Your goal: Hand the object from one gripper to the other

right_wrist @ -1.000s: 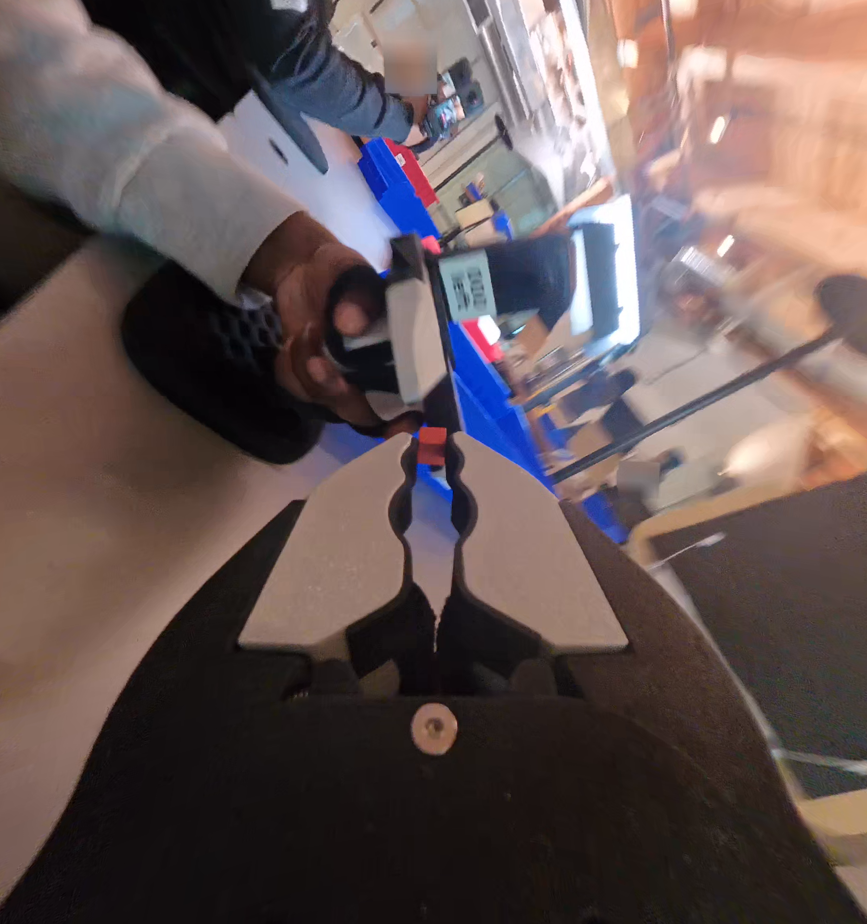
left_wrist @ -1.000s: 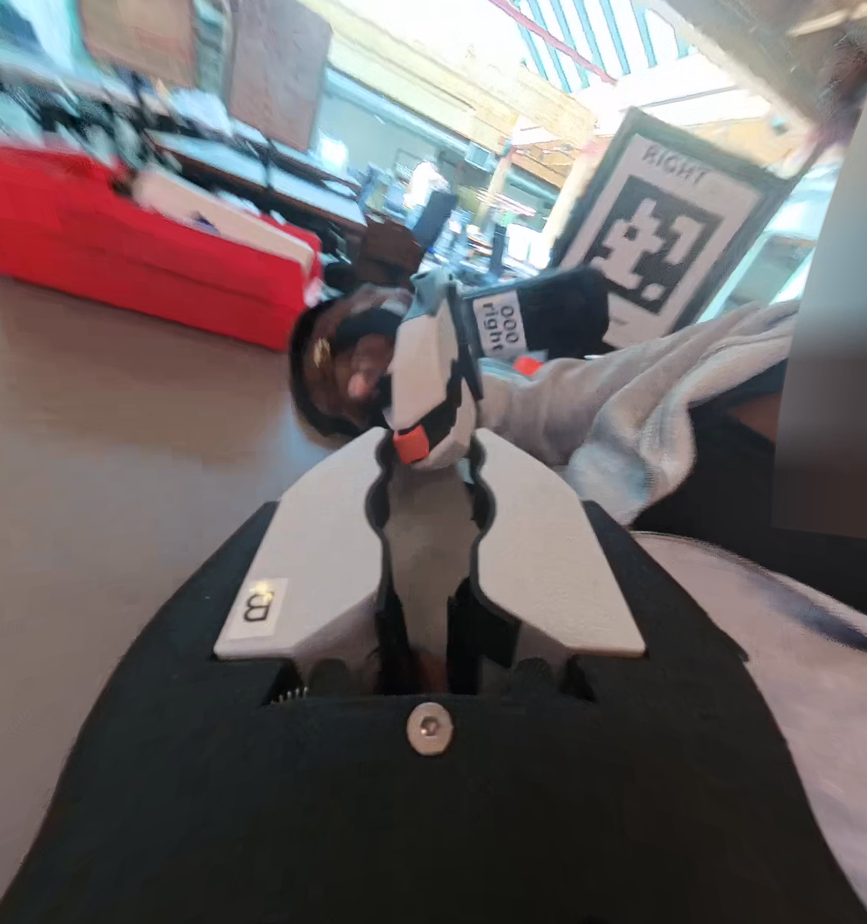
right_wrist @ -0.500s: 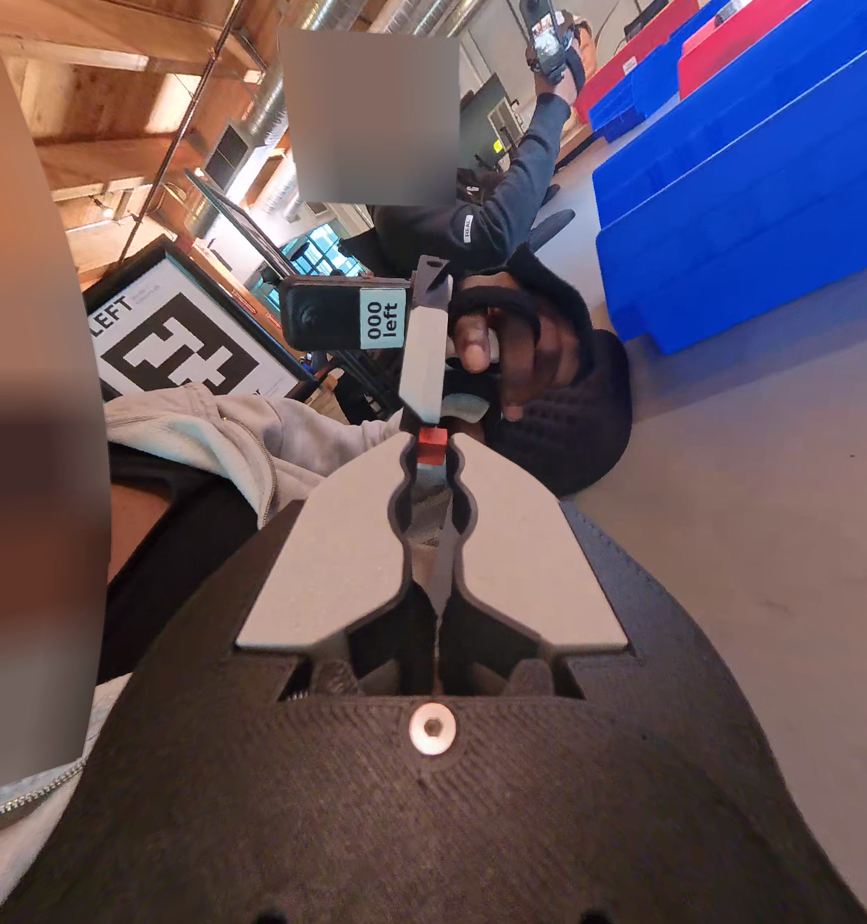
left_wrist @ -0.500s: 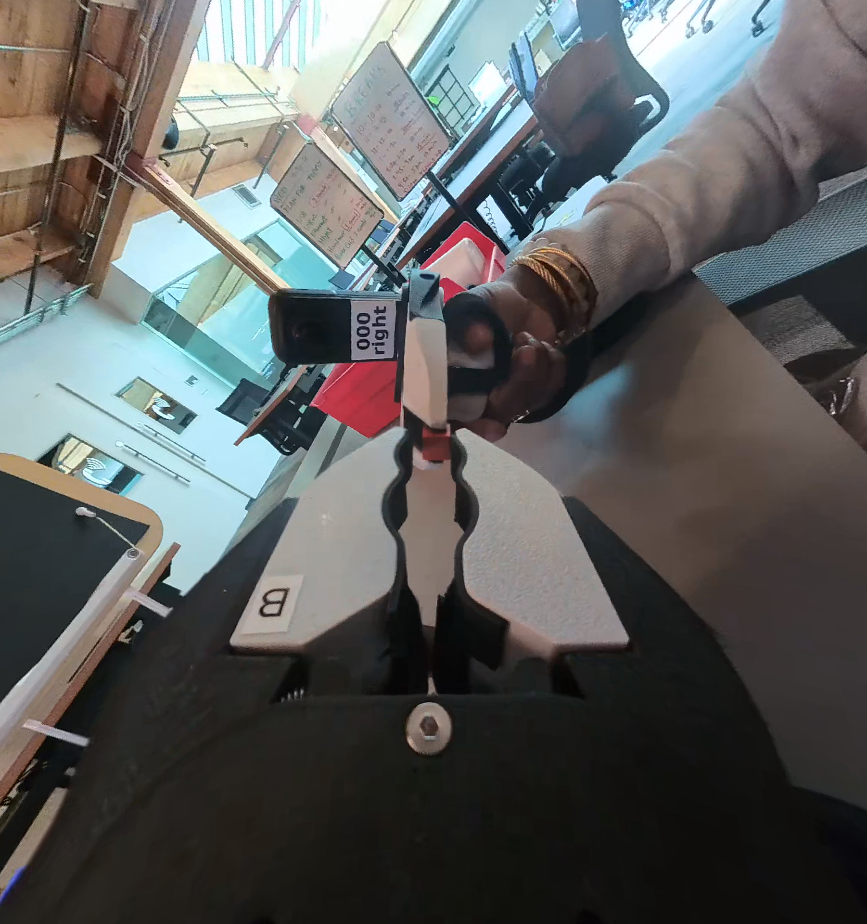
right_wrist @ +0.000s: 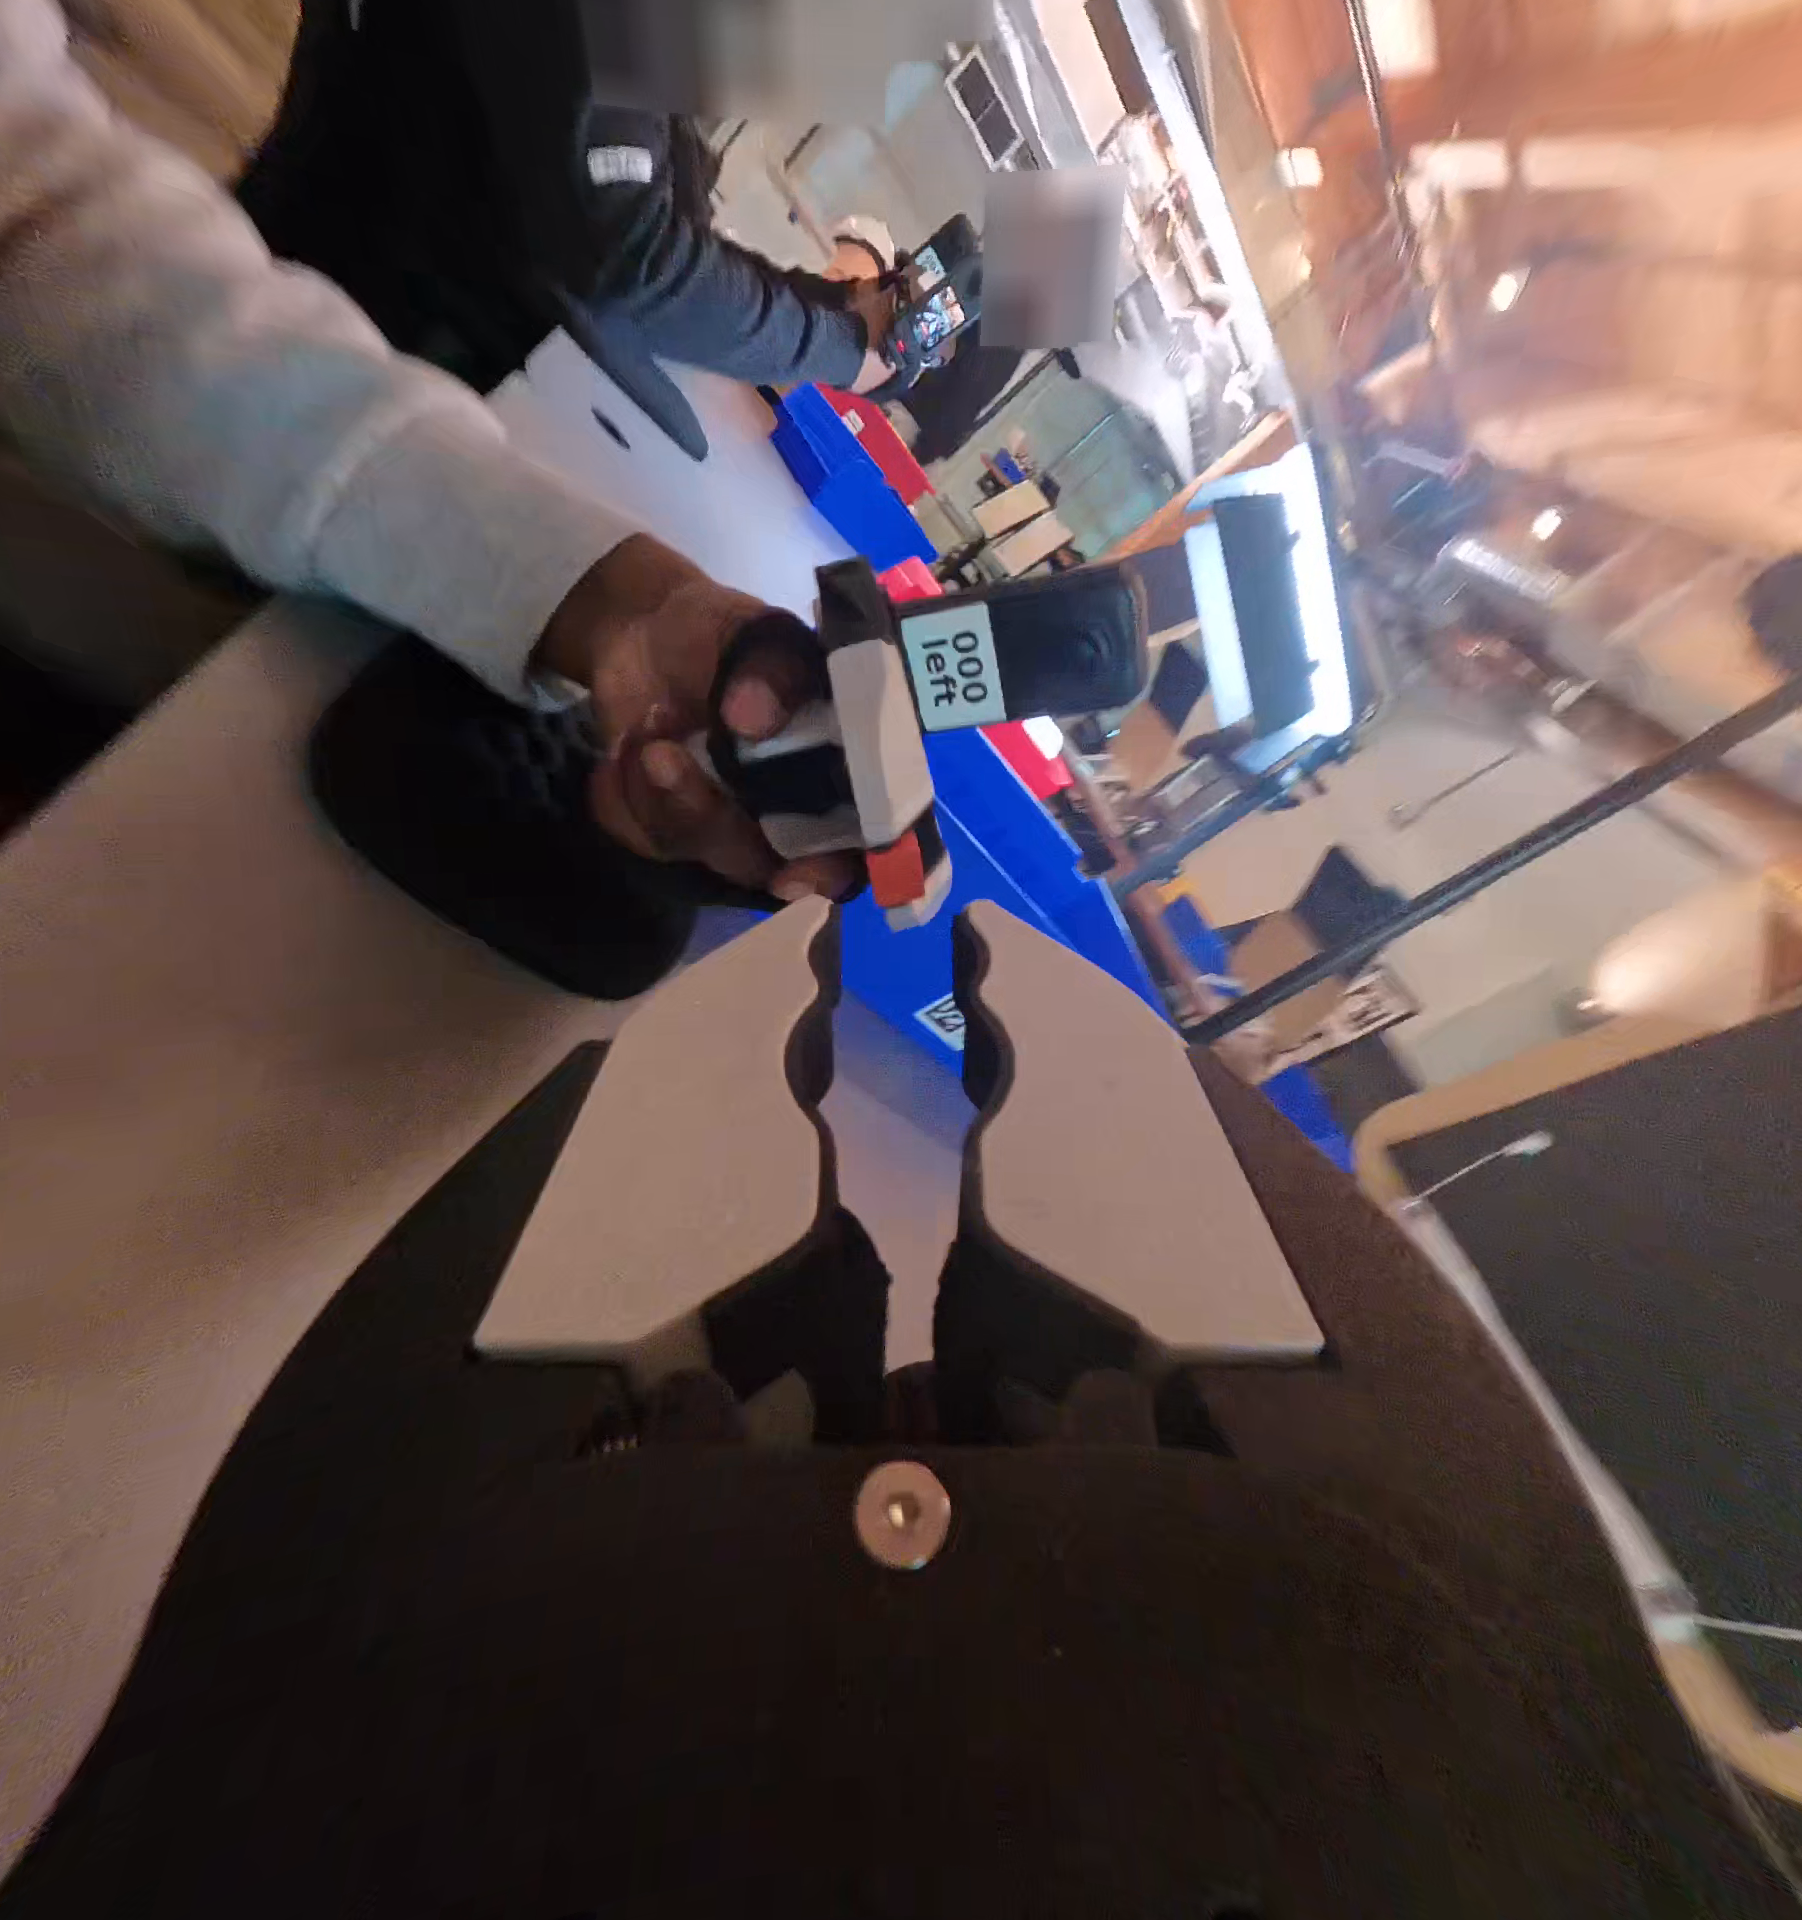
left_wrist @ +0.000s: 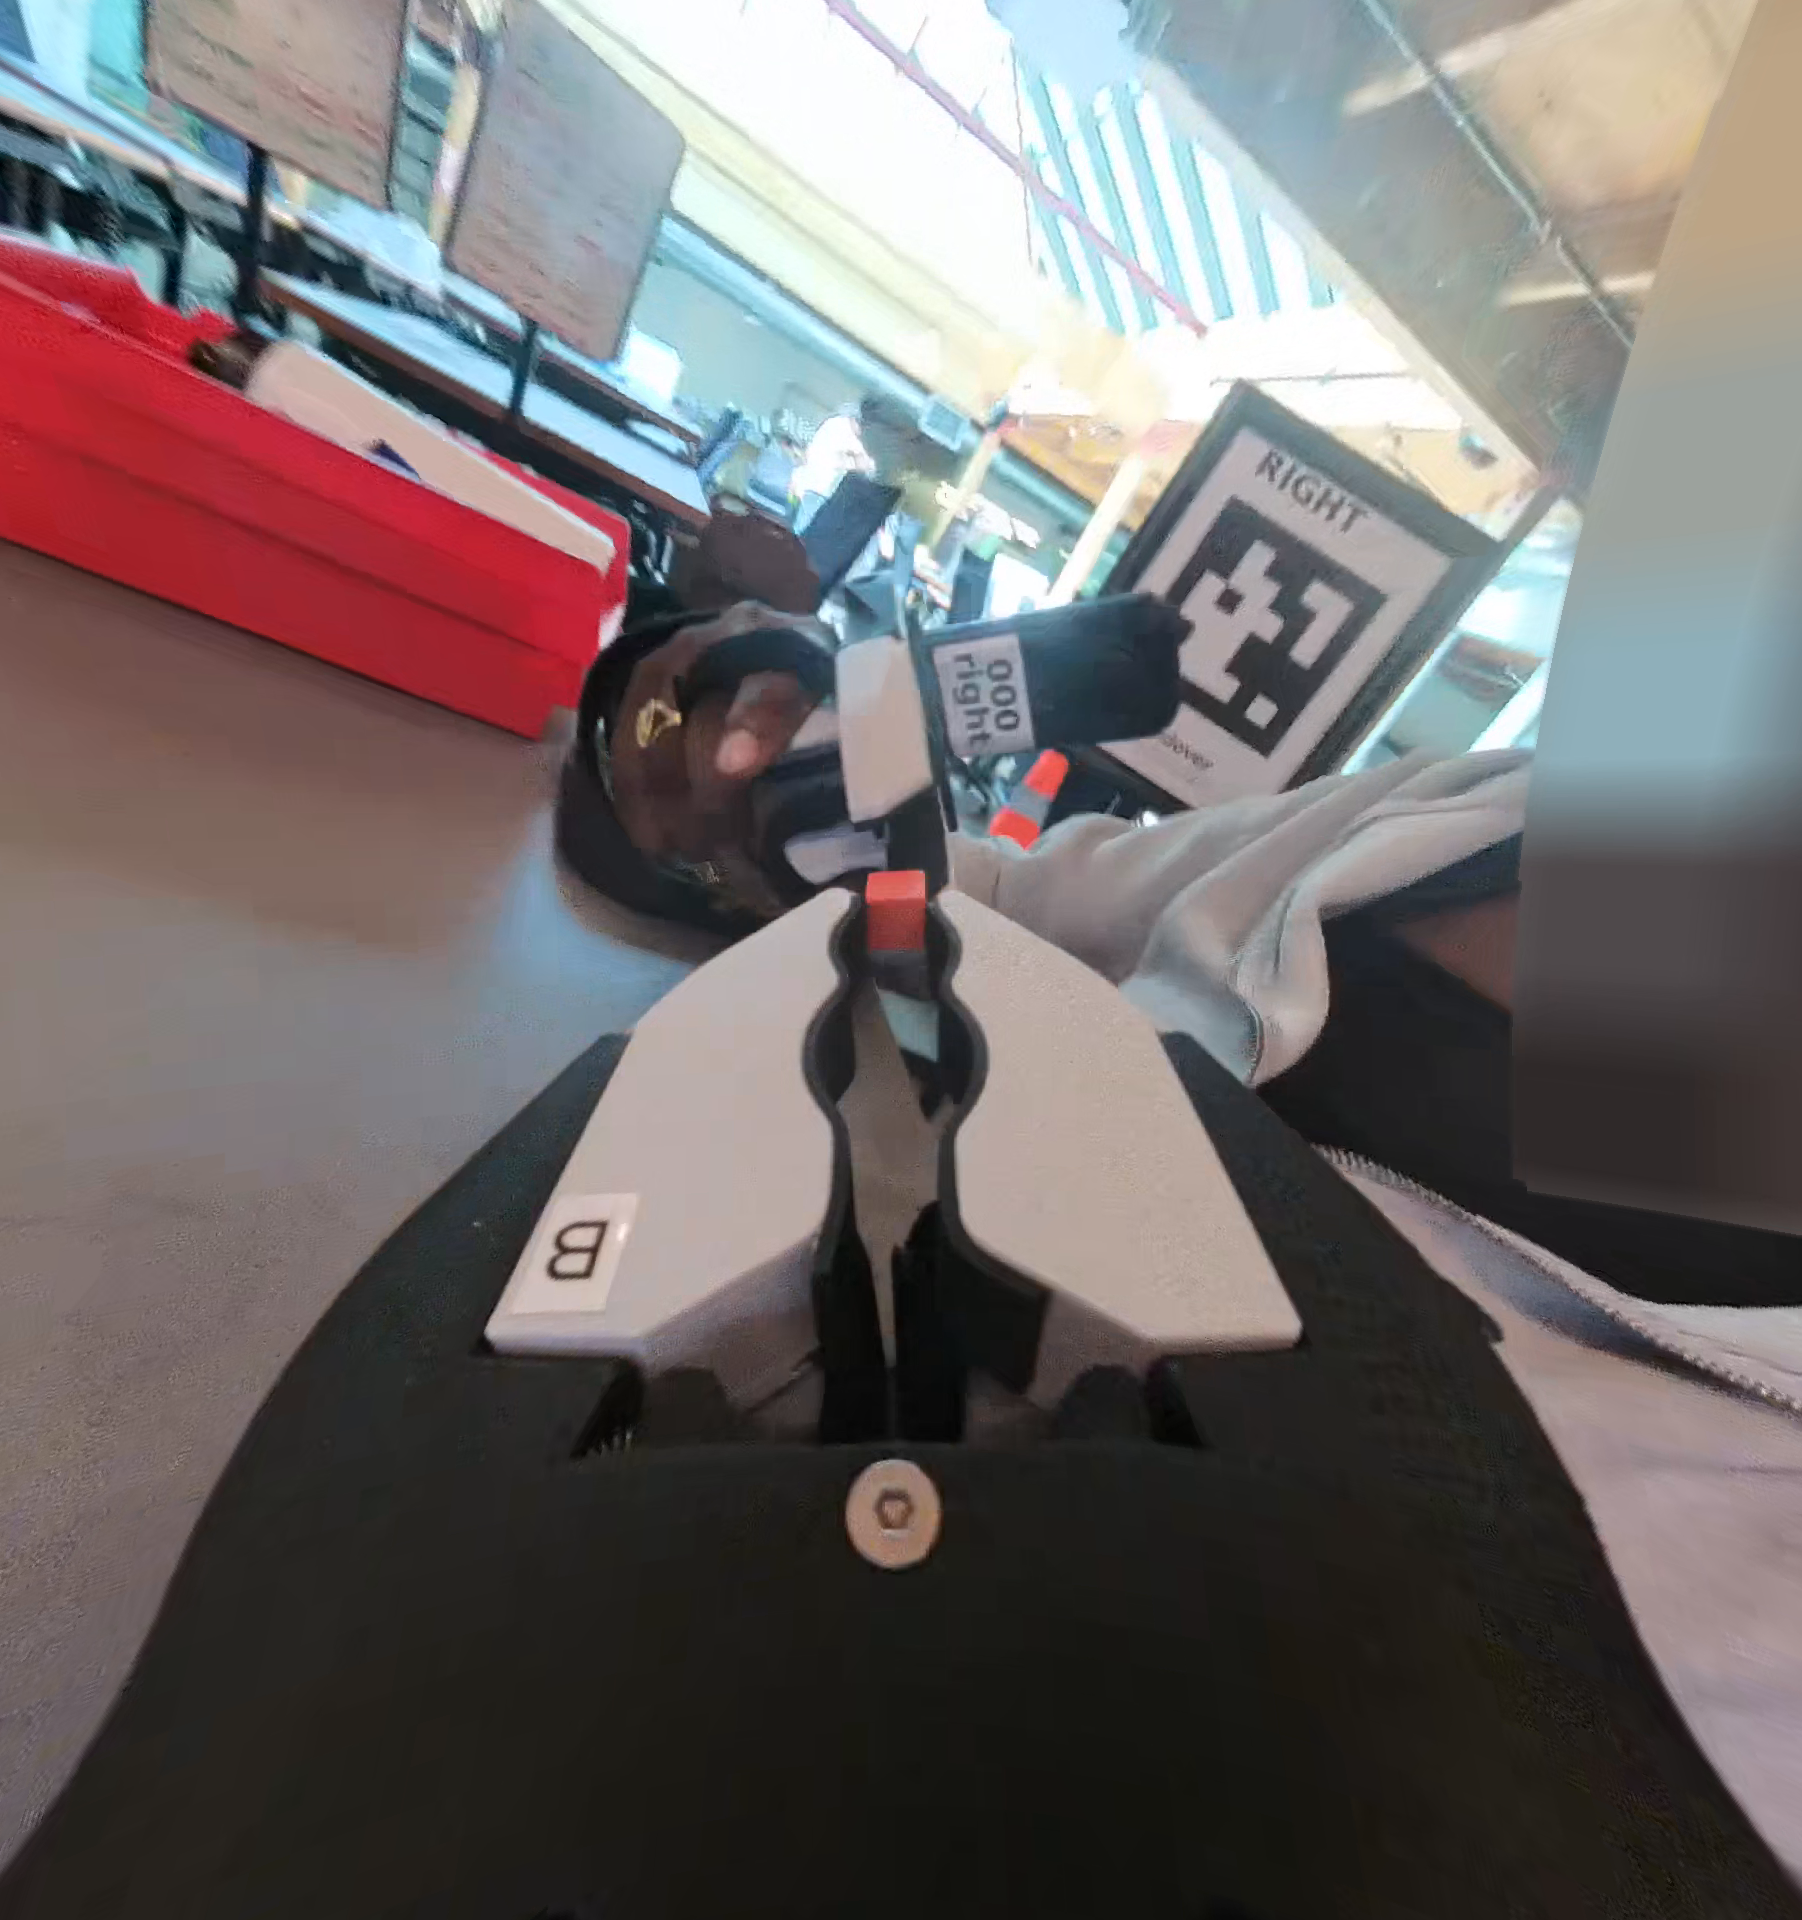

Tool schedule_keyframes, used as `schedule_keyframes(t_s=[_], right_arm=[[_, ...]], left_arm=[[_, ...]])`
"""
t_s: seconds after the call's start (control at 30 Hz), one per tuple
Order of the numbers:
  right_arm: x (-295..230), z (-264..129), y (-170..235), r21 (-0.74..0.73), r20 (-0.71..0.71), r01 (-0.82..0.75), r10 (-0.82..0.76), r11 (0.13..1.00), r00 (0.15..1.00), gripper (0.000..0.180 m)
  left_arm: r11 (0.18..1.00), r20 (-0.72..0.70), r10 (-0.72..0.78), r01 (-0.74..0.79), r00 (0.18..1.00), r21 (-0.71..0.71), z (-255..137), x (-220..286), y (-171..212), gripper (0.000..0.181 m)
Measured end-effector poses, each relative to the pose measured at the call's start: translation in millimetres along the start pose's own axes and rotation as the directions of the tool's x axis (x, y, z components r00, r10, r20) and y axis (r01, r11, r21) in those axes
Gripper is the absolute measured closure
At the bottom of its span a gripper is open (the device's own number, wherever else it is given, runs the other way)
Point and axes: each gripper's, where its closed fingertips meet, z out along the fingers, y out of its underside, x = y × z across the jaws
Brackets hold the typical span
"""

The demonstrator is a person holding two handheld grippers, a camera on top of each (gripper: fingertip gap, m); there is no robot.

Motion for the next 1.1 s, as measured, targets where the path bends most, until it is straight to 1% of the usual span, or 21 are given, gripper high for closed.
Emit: schedule_keyframes(t_s=[0.07, 0.13, 0.23, 0.3, 0.37, 0.4, 0.43, 0.47, 0.5, 0.53, 0.57, 0.6, 0.63, 0.67, 0.7, 0.73, 0.77, 0.9, 0.97, 1.03, 1.1], right_arm=[[-10.5, 3.7, -1.2, -0.011, 0.001, 0.126, -0.126, 0.992, 0.992, 0.158], [-13.7, 6.6, 0.4, -0.025, -0.013, 0.182, -0.182, 0.983, 0.983, 0.158], [-17.1, 8.2, 3.6, -0.044, -0.001, 0.211, -0.212, 0.976, 0.977, 0.169], [-17.0, 7.9, 3.0, -0.040, 0.005, 0.202, -0.202, 0.979, 0.979, 0.170], [-12.7, 8.0, 2.1, -0.033, -0.003, 0.132, -0.133, 0.991, 0.991, 0.170], [-8.9, 8.2, 2.3, -0.030, -0.004, 0.058, -0.058, 0.998, 0.998, 0.170], [-5.0, 8.6, 3.8, -0.030, 0.008, -0.055, 0.055, 0.998, 0.998, 0.169], [-1.0, 9.3, 6.7, -0.036, 0.031, -0.209, 0.210, 0.977, 0.977, 0.169], [3.1, 9.8, 9.3, -0.041, 0.062, -0.389, 0.391, 0.920, 0.918, 0.169], [6.5, 10.0, 10.9, -0.045, 0.103, -0.579, 0.580, 0.814, 0.808, 0.170], [8.9, 10.1, 12.6, -0.062, 0.153, -0.753, 0.752, 0.655, 0.641, 0.170], [10.8, 9.6, 14.6, -0.091, 0.201, -0.881, 0.875, 0.464, 0.440, 0.170], [11.4, 8.0, 14.5, -0.125, 0.259, -0.951, 0.934, 0.284, 0.245, 0.170], [12.5, 5.5, 12.1, -0.154, 0.320, -0.978, 0.944, 0.139, 0.084, 0.170], [14.2, 3.3, 10.5, -0.174, 0.359, -0.984, 0.933, 0.036, -0.029, 0.170], [13.4, 2.5, 10.9, -0.199, 0.373, -0.980, 0.923, -0.022, -0.097, 0.170], [10.1, 2.9, 12.3, -0.229, 0.370, -0.972, 0.920, -0.043, -0.128, 0.170], [1.2, 4.6, 9.6, -0.275, 0.368, -0.961, 0.919, -0.039, -0.143, 0.170], [0.6, 5.1, 10.9, -0.276, 0.362, -0.960, 0.920, -0.048, -0.150, 0.170], [0.6, 5.3, 11.3, -0.278, 0.363, -0.958, 0.917, -0.062, -0.165, 0.170], [0.4, 5.6, 11.5, -0.272, 0.364, -0.961, 0.920, -0.048, -0.149, 0.170]], left_arm=[[0.997, 0.028, 0.002, 0.000, 1.000, -0.075, 3.7, -4.1, 12.0, 0.171], [0.994, 0.018, 0.000, 0.002, 1.000, -0.107, 6.4, -2.2, 17.3, 0.171], [0.995, 0.012, -0.007, 0.008, 1.000, -0.099, 5.9, -1.4, 16.1, 0.171], [0.995, 0.007, 0.000, 0.000, 1.000, -0.098, 6.5, -0.4, 16.1, 0.171], [0.995, 0.024, 0.073, -0.071, 0.997, -0.069, 6.6, -0.8, 10.5, 0.168], [0.987, 0.057, 0.152, -0.149, 0.987, -0.051, 6.5, -2.1, 6.2, 0.160], [0.966, 0.114, 0.258, -0.254, 0.959, -0.043, 5.7, -5.0, 1.6, 0.153], [0.920, 0.180, 0.393, -0.388, 0.902, -0.059, 4.1, -8.4, -2.3, 0.150], [0.841, 0.247, 0.539, -0.532, 0.805, -0.099, 2.1, -11.5, -6.3, 0.147], [0.729, 0.295, 0.678, -0.668, 0.674, -0.149, 0.4, -12.2, -10.5, 0.146], [0.600, 0.328, 0.786, -0.776, 0.524, -0.196, -0.4, -11.0, -14.7, 0.147], [0.478, 0.340, 0.856, -0.845, 0.389, -0.238, 0.0, -8.6, -16.9, 0.147], [0.400, 0.343, 0.890, -0.875, 0.300, -0.273, 1.0, -7.9, -17.1, 0.147], [0.371, 0.338, 0.904, -0.876, 0.263, -0.308, 1.8, -11.2, -15.1, 0.148], [0.372, 0.330, 0.907, -0.865, 0.262, -0.337, 2.3, -15.7, -12.4, 0.148], [0.380, 0.315, 0.909, -0.856, 0.274, -0.350, 3.2, -18.1, -9.1, 0.151], [0.381, 0.304, 0.911, -0.856, 0.281, -0.351, 4.3, -18.1, -6.9, 0.153], [0.341, 0.289, 0.927, -0.859, 0.240, -0.381, 5.1, -19.2, -4.4, 0.166], [0.352, 0.286, 0.924, -0.860, 0.255, -0.370, 6.0, -18.0, -3.6, 0.171], [0.365, 0.288, 0.920, -0.853, 0.267, -0.373, 5.5, -18.7, -3.5, 0.171], [0.403, 0.297, 0.905, -0.838, 0.304, -0.368, 4.8, -19.3, -3.7, 0.171]])
